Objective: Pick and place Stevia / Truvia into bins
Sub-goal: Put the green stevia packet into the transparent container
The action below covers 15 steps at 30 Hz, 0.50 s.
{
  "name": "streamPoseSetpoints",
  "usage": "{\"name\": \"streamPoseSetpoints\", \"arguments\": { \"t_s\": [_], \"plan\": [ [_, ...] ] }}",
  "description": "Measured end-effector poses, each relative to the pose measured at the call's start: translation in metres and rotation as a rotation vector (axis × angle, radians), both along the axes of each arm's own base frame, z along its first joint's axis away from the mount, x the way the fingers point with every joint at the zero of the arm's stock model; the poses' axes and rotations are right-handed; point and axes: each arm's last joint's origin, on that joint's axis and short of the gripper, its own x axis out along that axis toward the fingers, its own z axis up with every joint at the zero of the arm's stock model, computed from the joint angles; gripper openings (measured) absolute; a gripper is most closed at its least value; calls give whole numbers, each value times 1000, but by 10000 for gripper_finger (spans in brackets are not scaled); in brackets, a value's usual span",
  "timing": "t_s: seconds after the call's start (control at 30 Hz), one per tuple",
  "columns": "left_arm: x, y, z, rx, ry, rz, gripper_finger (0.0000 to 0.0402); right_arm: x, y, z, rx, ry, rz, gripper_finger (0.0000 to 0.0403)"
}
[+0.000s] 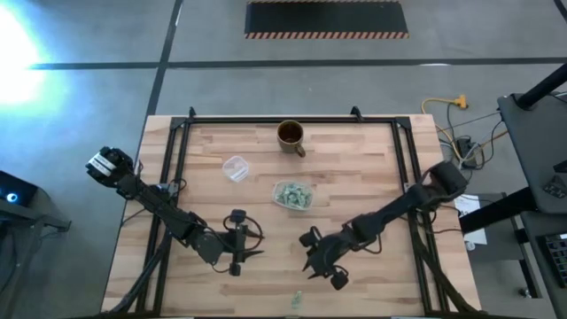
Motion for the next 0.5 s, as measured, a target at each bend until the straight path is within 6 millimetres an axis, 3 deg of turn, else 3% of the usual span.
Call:
{"name": "streamPoseSetpoints", "arguments": {
  "t_s": [0.5],
  "plan": [
    [3, -2, -13, 11, 42, 8, 166, 11, 30, -27, 83, -110, 41, 115]
  ]
}}
